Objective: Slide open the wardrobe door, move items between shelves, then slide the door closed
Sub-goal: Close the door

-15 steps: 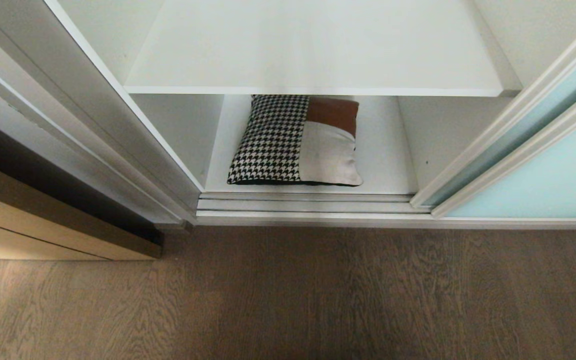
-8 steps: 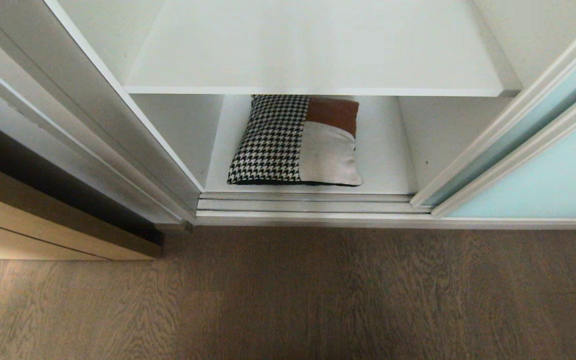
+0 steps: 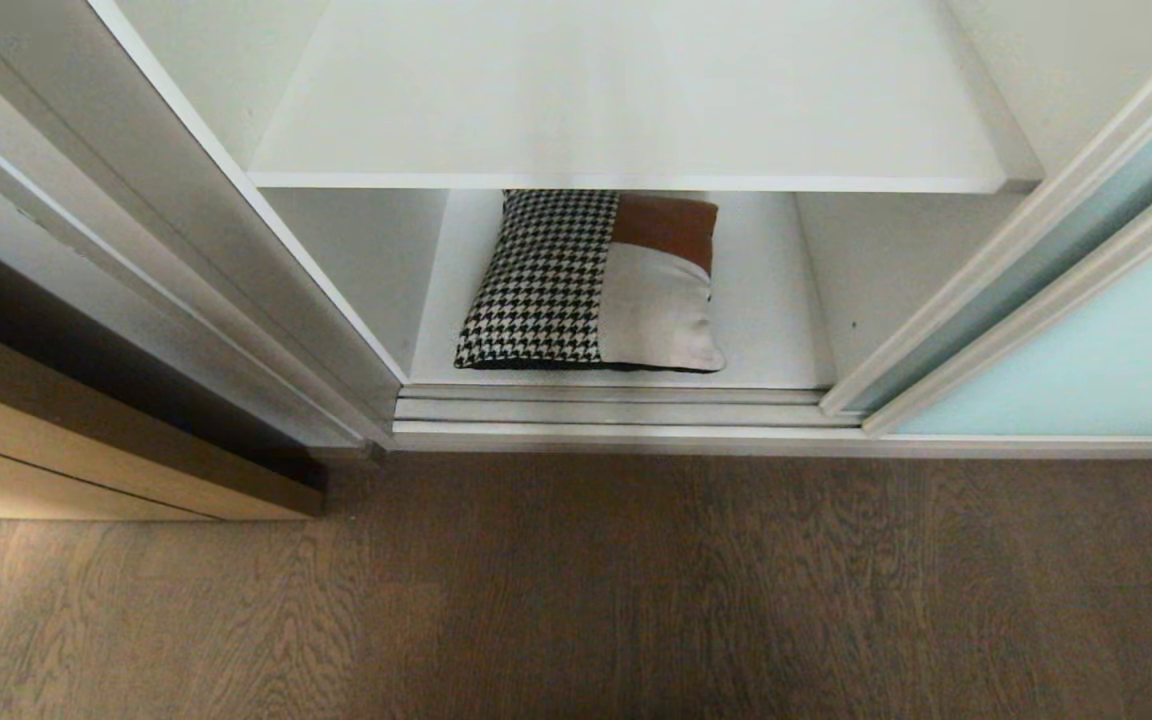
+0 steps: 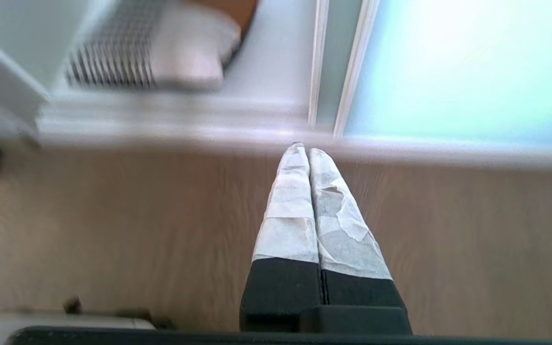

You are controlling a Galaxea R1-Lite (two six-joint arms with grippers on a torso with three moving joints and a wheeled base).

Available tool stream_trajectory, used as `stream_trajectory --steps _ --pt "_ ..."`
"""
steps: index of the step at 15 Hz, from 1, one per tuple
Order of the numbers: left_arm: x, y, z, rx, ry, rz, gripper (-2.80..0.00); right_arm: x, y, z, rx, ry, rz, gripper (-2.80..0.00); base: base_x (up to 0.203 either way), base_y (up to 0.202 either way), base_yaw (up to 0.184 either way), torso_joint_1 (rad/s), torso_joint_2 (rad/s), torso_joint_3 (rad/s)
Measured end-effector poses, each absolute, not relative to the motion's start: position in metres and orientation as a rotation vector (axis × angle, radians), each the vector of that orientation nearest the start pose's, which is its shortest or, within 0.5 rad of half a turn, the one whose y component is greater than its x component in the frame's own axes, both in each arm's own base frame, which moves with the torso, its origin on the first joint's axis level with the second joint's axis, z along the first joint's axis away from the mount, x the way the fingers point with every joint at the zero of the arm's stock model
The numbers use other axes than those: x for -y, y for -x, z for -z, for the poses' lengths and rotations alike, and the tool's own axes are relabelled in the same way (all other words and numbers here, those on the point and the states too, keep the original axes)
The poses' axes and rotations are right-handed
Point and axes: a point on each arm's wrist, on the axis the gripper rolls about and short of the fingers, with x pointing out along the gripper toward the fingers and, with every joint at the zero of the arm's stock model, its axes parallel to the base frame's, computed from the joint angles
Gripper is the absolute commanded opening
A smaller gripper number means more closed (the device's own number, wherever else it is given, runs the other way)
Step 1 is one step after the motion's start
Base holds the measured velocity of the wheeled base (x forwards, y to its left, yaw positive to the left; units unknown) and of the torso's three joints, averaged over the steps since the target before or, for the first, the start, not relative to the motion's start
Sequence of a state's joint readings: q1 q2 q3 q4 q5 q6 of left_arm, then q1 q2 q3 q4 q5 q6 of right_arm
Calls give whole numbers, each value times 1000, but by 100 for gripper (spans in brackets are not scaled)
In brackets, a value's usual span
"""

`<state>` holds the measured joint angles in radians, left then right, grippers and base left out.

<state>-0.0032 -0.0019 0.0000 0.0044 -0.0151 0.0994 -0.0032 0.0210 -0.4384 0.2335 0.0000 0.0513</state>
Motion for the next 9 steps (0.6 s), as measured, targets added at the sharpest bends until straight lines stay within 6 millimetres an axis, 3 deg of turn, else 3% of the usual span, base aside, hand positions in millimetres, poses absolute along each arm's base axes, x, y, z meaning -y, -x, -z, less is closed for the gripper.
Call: stream_trajectory --steps 4,9 --pt "0 23 -75 -2 -99 19 -280 1 105 -252 293 -62 39 -280 0 0 0 0 0 0" --pt "0 23 -75 -2 -99 19 -280 13 115 -348 303 -95 192 -280 0 0 0 0 0 0"
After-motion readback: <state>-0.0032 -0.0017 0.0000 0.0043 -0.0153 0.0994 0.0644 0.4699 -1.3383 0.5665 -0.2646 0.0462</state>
